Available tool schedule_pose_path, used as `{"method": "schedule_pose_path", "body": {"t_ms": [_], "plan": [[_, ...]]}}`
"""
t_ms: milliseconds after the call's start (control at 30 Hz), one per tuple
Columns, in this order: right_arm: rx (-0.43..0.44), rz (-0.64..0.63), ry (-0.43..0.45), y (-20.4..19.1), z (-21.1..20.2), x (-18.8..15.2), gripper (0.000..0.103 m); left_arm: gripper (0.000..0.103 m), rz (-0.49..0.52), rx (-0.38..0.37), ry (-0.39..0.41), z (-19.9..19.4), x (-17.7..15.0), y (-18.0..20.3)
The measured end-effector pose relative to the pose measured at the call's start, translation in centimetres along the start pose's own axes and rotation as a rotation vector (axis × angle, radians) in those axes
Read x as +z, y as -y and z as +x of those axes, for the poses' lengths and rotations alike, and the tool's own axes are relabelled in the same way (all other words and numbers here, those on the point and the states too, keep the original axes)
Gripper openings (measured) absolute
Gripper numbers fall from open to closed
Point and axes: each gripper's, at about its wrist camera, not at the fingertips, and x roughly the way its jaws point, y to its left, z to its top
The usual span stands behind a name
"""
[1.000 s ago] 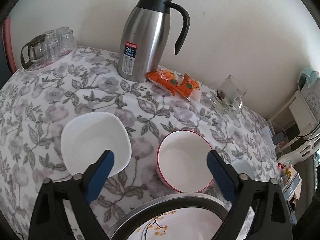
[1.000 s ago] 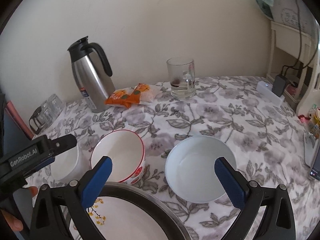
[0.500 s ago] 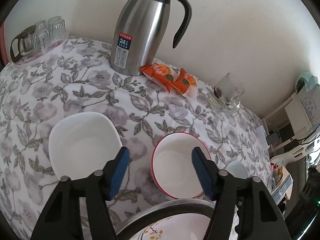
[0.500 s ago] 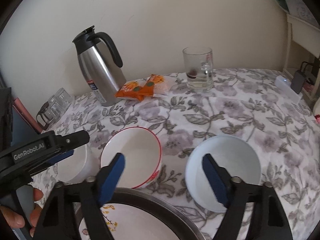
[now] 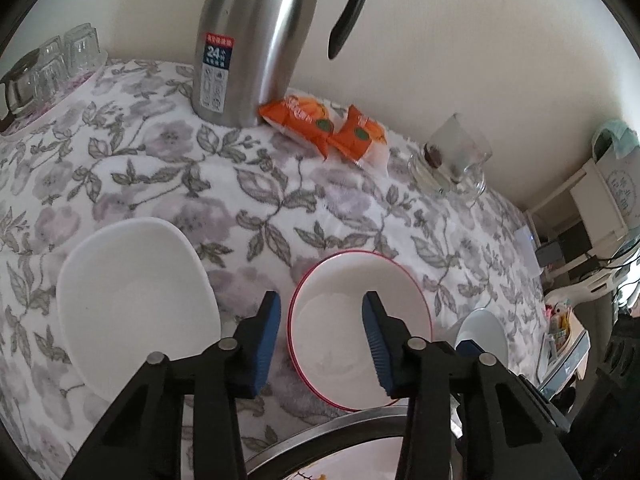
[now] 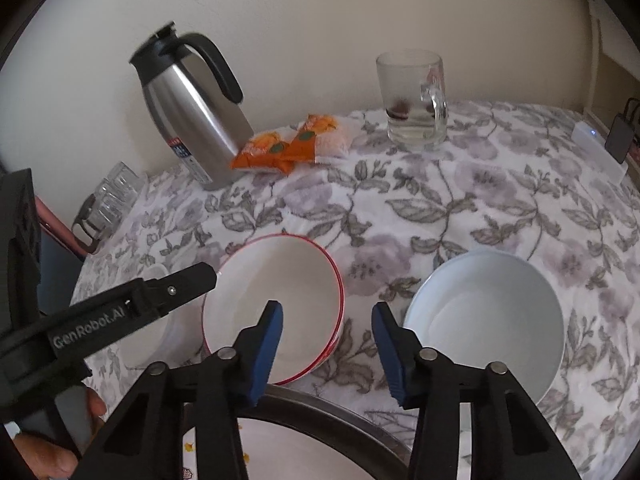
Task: Organize plates and bowls
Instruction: 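Move both tools toward the red-rimmed white bowl beside the basin, then close the left tool on the red-rimmed bowl rim while the right tool grips it too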
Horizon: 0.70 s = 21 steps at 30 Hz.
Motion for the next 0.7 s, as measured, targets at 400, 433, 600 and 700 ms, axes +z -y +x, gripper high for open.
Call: {"method": "schedule_pose_path", "body": {"t_ms": [400, 433, 600, 700], "plan": [[-0.017, 0.023, -0.059, 0.1, 2.4, -0.4, 0.038, 0.033, 0.033, 0.031, -0.008, 1.3, -0.1, 0.3], [-0.016, 0.026, -0.064, 0.2, 2.6, -0.5, 0.038, 0.033, 0.026, 0.029, -0.007, 1.2, -0.1, 0.1], [-0.026, 0.042, -0.076, 0.8, 3.0, -0.7, 0.036, 0.033, -0.009, -0.003, 0.019, 0.2, 0.4, -0.7], [-0.024, 0.054, -0.081, 1.1, 3.1, -0.7, 0.034, 0.033, -0.004, -0.033, 0.031, -0.4, 0.6, -0.7]]}}
